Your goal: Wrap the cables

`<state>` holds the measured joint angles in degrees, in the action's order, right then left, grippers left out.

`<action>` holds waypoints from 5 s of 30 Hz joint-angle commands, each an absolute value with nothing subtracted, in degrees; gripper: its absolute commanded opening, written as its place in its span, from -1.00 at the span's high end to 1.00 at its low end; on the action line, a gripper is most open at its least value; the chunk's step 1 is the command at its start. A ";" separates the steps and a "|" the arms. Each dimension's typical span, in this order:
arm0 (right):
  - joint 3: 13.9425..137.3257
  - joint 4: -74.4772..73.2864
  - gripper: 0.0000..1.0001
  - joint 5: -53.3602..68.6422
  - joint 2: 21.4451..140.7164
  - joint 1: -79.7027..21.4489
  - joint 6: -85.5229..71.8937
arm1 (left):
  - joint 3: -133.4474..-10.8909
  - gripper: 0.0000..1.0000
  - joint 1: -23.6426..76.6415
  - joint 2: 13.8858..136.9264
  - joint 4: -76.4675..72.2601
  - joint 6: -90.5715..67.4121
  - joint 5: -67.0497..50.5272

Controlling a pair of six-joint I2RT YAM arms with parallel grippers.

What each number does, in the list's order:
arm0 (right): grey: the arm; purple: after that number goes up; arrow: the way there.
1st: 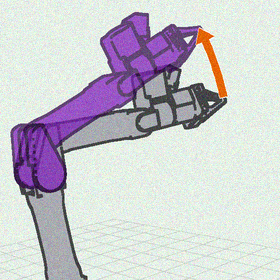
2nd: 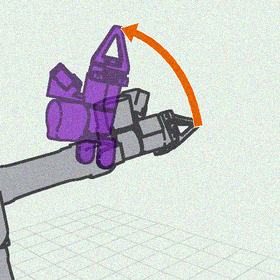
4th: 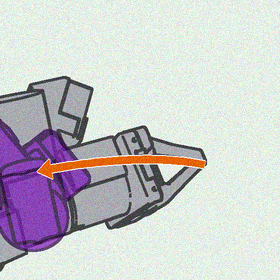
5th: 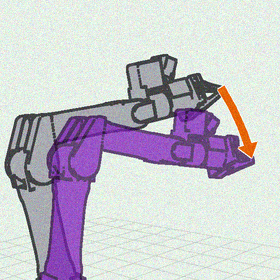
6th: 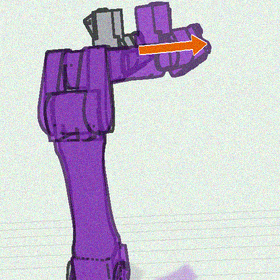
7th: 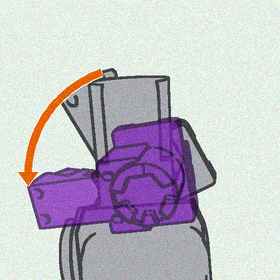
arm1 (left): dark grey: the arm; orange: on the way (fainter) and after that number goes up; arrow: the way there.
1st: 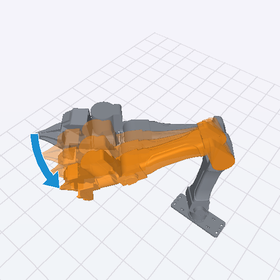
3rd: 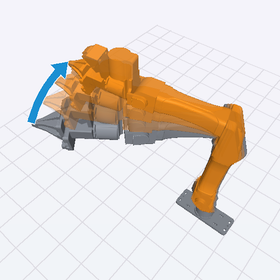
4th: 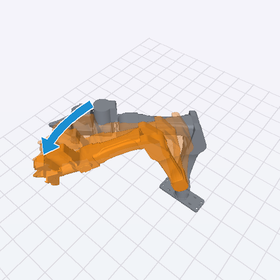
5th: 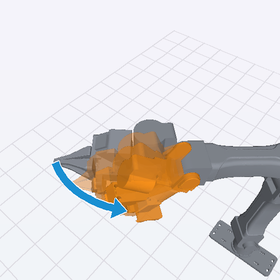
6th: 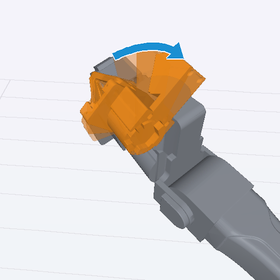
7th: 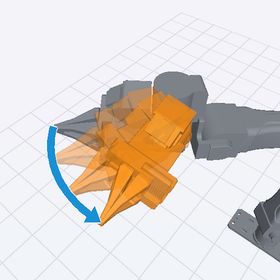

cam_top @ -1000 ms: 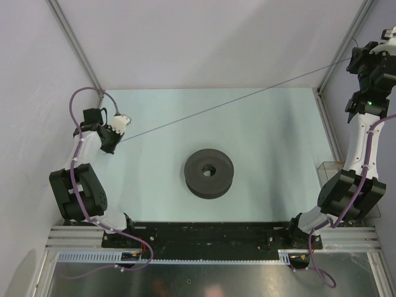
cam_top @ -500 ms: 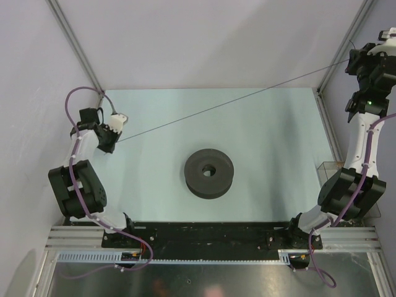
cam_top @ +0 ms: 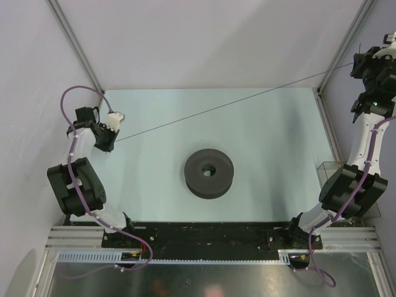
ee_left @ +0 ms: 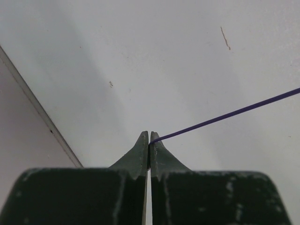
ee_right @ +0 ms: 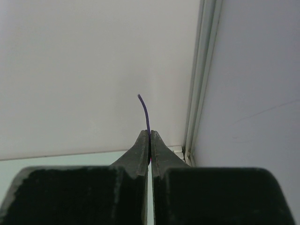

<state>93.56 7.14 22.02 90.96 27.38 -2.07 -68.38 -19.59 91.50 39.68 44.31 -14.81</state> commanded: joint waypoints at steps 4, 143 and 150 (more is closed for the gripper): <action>98.88 13.33 1.00 11.76 92.06 33.89 3.58 | -71.66 1.00 -24.52 89.95 39.66 41.89 -4.44; 79.63 -36.63 1.00 50.63 69.47 5.07 29.39 | -61.92 0.83 17.88 104.68 16.10 -8.83 -65.48; 79.51 -36.34 1.00 54.00 69.95 1.74 21.63 | -61.27 1.00 21.73 86.96 19.87 -0.78 -59.11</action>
<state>79.50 -36.53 51.33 71.02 3.99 27.22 -60.73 19.44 98.61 19.94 -10.26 -67.18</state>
